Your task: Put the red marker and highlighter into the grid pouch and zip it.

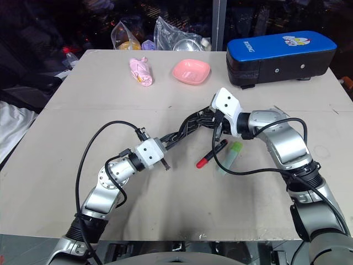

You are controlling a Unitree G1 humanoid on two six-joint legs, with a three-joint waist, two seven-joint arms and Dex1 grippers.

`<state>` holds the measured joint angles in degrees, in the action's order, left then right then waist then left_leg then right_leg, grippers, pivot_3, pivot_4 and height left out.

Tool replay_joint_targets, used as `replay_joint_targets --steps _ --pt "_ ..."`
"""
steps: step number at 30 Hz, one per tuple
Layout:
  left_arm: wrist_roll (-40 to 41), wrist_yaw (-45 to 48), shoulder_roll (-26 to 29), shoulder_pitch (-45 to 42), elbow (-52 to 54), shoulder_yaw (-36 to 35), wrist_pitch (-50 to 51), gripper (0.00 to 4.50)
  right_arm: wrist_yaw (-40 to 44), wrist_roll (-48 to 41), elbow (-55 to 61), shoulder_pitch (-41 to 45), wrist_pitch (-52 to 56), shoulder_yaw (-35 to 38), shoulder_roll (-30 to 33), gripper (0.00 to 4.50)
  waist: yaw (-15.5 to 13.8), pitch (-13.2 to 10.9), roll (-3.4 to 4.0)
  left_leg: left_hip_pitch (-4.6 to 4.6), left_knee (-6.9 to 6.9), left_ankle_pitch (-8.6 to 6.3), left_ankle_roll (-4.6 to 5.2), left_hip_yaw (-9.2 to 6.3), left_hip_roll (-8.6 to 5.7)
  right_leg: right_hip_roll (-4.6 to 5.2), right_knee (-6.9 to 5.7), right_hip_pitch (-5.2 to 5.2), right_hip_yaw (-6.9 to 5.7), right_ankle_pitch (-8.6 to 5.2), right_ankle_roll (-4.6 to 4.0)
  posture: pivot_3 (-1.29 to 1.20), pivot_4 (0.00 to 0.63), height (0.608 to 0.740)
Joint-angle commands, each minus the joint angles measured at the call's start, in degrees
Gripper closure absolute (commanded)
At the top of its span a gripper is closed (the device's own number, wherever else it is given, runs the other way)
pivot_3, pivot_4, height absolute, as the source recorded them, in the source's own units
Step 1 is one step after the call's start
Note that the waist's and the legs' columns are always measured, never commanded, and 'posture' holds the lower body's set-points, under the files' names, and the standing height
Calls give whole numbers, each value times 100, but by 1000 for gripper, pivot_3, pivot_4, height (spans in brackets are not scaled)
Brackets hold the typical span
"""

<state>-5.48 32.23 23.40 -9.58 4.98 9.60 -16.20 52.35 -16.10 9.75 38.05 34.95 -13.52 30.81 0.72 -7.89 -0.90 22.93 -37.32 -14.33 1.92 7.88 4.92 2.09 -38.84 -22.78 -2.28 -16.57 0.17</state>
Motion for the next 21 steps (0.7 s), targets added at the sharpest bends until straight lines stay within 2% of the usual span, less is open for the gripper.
replay_joint_targets --steps 1,21 --pt "-30 -12 12 -77 19 56 -102 4500 201 -77 338 198 -85 -102 -25 4461 1 0 0 0 0 0 0 0 0 0 0 0 0 0 0 0 150 740" --pt "-33 -46 -33 -222 -147 73 -98 4500 1000 -191 893 -40 -279 -386 187 4461 -2 -22 -2 1 0 -1 2 0 1 0 0 0 -2 0 0 0 150 740"
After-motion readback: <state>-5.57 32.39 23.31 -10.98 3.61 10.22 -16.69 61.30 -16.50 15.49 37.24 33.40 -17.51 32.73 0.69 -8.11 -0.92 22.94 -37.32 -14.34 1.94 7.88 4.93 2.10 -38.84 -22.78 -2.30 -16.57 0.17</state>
